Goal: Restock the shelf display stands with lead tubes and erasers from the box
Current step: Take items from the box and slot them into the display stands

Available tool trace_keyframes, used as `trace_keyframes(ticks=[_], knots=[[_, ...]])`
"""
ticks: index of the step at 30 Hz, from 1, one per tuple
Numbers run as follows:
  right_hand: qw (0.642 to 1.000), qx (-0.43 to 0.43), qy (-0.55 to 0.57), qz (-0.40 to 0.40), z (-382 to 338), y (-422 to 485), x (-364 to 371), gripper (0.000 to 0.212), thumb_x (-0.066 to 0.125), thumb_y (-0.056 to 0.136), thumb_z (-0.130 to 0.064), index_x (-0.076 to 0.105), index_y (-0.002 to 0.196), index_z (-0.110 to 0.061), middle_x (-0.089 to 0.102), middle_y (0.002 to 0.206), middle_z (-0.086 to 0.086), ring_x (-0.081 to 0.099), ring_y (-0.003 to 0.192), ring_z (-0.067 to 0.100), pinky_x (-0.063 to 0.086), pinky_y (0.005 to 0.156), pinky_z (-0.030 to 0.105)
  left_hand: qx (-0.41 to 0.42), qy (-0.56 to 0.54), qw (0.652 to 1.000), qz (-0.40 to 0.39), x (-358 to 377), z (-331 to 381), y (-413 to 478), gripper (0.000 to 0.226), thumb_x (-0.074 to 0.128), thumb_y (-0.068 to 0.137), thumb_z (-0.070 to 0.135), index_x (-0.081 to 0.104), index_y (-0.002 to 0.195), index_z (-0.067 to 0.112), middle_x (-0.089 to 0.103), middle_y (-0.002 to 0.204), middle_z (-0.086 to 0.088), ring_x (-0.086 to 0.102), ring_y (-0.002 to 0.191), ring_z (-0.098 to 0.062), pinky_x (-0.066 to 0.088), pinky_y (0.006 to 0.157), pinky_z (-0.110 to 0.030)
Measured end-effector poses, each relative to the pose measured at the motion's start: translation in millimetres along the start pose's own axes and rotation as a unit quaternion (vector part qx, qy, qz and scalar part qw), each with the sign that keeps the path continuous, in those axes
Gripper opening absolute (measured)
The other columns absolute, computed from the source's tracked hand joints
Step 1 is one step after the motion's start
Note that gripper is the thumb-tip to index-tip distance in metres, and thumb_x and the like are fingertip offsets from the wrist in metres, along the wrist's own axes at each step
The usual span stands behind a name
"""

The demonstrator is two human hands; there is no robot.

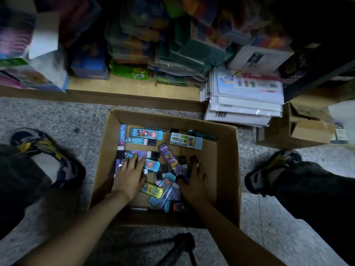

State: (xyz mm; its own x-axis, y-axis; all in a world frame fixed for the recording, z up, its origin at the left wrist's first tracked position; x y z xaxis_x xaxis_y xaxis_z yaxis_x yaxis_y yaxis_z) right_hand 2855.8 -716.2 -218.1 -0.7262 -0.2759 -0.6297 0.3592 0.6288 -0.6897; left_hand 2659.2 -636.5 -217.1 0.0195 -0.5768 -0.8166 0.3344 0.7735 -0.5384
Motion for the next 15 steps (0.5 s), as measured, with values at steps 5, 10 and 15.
trace_keyframes(ticks=[5, 10, 15], knots=[[0.996, 0.043, -0.013, 0.079, 5, 8, -25, 0.079, 0.075, 0.074, -0.04, 0.033, 0.135, -0.012, 0.036, 0.14, 0.013, 0.036, 0.127, 0.032, 0.035, 0.101, 0.038, 0.006, 0.009, 0.999, 0.038, -18, 1, 18, 0.061, 0.061, 0.086, 0.037, 0.034, 0.139, 0.023, 0.038, 0.134, -0.004, 0.037, 0.123, -0.023, 0.032, 0.1, -0.035], [0.99, 0.102, 0.055, 0.083, 19, 8, -23, 0.075, 0.08, 0.067, -0.042, 0.044, 0.123, -0.008, 0.044, 0.128, 0.015, 0.044, 0.12, 0.032, 0.04, 0.099, 0.042, 0.02, 0.048, 0.998, 0.032, -20, 0, 32, 0.058, 0.064, 0.083, 0.037, 0.038, 0.132, 0.021, 0.038, 0.131, -0.003, 0.037, 0.121, -0.023, 0.033, 0.095, -0.035], [0.984, 0.094, 0.14, 0.052, 22, 15, -22, 0.044, 0.08, 0.072, -0.024, 0.061, 0.106, -0.003, 0.064, 0.112, 0.016, 0.06, 0.102, 0.027, 0.049, 0.087, 0.036, 0.015, 0.019, 1.0, 0.0, -17, -3, 36, 0.05, 0.064, 0.084, 0.037, 0.043, 0.126, 0.02, 0.042, 0.128, -0.002, 0.041, 0.121, -0.022, 0.037, 0.093, -0.036]])
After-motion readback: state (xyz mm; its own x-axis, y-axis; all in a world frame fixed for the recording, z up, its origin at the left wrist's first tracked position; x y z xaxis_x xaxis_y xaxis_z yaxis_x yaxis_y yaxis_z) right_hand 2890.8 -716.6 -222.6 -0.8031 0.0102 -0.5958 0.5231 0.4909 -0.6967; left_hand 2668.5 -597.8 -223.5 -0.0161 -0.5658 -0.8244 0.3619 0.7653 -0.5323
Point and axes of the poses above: each hand's wrist, its own y-axis towards the middle knuckle, its own x-axis out of the palm, z = x × y, the point moved 7 cm from there along y, towards the middle knuckle
